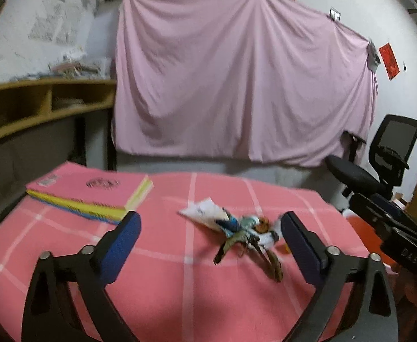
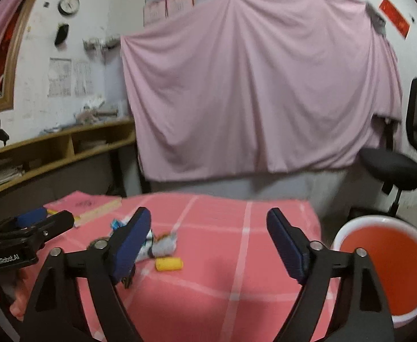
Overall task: Collect trash
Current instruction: 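Move both open tools back to the remaining trash pile, then grasp dried leaf stem with left tool while right tool grasps yellow cylinder, then carry leaf stem and yellow cylinder over the orange bucket with both tools, then open both tools to drop leaf and cylinder into the bucket, then move both open tools back to the remaining wrappers on the table, then grasp green wrapper with left tool while right tool grasps grey cloth scrap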
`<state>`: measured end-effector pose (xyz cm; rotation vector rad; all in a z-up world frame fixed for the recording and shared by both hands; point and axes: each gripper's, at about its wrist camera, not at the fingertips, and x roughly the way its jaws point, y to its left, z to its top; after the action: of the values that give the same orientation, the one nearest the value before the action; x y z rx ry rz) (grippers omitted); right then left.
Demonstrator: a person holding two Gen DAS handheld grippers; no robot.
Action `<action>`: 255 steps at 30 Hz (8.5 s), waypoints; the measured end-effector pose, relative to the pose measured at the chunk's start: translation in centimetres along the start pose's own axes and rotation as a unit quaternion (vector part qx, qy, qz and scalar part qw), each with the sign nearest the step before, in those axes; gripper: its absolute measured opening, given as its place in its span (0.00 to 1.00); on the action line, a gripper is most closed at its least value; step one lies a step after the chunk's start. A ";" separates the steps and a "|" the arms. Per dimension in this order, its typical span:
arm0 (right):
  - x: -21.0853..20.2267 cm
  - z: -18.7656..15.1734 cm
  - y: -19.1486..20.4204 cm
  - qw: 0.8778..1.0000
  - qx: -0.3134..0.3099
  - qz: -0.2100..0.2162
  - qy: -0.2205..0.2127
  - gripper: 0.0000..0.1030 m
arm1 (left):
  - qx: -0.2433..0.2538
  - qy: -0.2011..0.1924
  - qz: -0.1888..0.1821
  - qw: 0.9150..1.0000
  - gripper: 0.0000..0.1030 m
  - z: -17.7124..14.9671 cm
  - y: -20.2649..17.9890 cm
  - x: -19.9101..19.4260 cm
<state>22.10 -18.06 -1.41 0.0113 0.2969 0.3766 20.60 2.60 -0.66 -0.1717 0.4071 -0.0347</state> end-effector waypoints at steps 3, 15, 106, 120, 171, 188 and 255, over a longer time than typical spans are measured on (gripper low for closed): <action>1.2 -0.4 -0.1 0.999 0.004 0.007 0.040 0.75 | -0.003 0.032 -0.013 0.999 0.73 0.0 0.0 1.0; 4.5 -1.9 1.6 0.986 -0.015 0.063 0.155 0.63 | -0.011 0.120 -0.055 0.991 0.22 -0.2 -0.1 3.8; -11.6 -2.5 -19.3 0.965 0.177 -0.186 -0.058 0.28 | 0.144 0.073 -0.265 0.951 0.03 2.0 -32.6 6.0; -9.0 -4.2 -21.4 0.955 0.223 -0.193 0.016 0.28 | 0.090 0.195 -0.253 0.943 0.03 1.8 -33.6 11.0; -8.7 -1.1 -15.5 0.965 0.138 -0.206 -0.083 1.00 | 0.026 -0.042 -0.016 0.999 0.95 2.3 -17.0 3.5; -6.6 1.2 -6.8 0.980 0.077 -0.112 -0.146 1.00 | 0.015 -0.149 0.057 0.987 0.98 3.0 -7.6 -3.3; 6.8 -1.4 3.1 0.979 -0.035 0.095 0.175 0.16 | -0.049 0.155 -0.124 0.979 0.01 2.3 1.9 7.6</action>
<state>26.62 -12.76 -4.50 -0.0971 0.6329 0.5801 28.54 4.31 -1.86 -0.3158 0.6968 -0.2909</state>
